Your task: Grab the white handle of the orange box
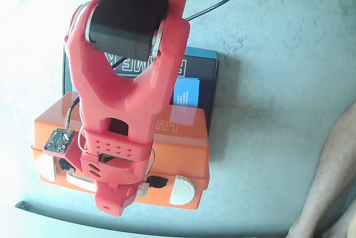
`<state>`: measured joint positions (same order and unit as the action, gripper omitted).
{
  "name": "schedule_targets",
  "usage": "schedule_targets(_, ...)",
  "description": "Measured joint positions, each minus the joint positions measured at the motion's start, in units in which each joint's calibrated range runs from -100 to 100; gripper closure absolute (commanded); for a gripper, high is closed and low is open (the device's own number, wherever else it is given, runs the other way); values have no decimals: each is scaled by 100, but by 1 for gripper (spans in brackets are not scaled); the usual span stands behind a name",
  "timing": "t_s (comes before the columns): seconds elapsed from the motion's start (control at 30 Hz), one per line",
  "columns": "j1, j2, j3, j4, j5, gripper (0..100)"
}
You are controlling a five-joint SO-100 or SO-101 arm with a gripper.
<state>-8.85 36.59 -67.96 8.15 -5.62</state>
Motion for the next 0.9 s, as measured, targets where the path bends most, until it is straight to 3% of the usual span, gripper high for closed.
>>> schedule_targets(0.03, 0, 89, -99, 8, 0, 100)
schedule_targets(0.4, -10, 364, -369, 8, -131, 99)
schedule_targets(0.9, -91, -1954, 3420, -51, 68, 99)
